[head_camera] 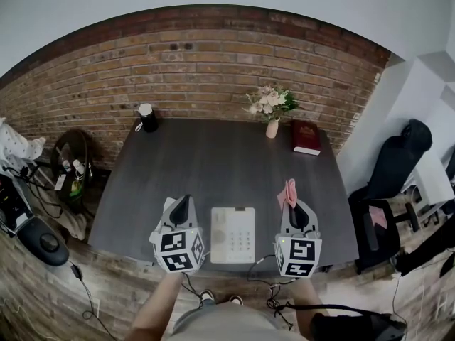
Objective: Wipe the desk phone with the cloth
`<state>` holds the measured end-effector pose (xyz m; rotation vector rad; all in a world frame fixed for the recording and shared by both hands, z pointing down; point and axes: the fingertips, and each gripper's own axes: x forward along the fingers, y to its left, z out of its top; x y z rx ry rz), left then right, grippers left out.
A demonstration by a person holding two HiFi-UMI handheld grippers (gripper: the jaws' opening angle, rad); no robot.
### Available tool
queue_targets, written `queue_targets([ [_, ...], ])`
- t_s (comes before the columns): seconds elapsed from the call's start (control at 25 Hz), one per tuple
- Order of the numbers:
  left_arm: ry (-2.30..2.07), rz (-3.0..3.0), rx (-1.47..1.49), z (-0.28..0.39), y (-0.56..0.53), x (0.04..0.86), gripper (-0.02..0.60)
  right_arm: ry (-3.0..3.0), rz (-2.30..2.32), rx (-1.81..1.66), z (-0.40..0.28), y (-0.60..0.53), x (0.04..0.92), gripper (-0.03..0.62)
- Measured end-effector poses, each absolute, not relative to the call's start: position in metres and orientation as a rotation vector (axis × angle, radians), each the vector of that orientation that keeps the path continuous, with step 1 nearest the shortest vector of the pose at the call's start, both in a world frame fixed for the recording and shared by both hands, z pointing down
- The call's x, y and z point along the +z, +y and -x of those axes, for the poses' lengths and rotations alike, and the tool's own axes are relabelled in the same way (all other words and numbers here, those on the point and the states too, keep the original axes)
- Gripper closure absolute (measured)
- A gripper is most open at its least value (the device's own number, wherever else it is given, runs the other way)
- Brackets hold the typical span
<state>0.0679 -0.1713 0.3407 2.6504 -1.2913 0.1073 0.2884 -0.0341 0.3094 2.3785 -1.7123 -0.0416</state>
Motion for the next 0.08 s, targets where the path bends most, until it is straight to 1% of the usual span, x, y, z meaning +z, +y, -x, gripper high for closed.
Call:
queue_targets([
  [0.08, -1.289, -2.652, 0.106, -0.0681, -0.1721, 0.3411, 0.577, -1.709, -2.384, -0.034, -0.289, -0.0346, 0.3105, 0.579],
])
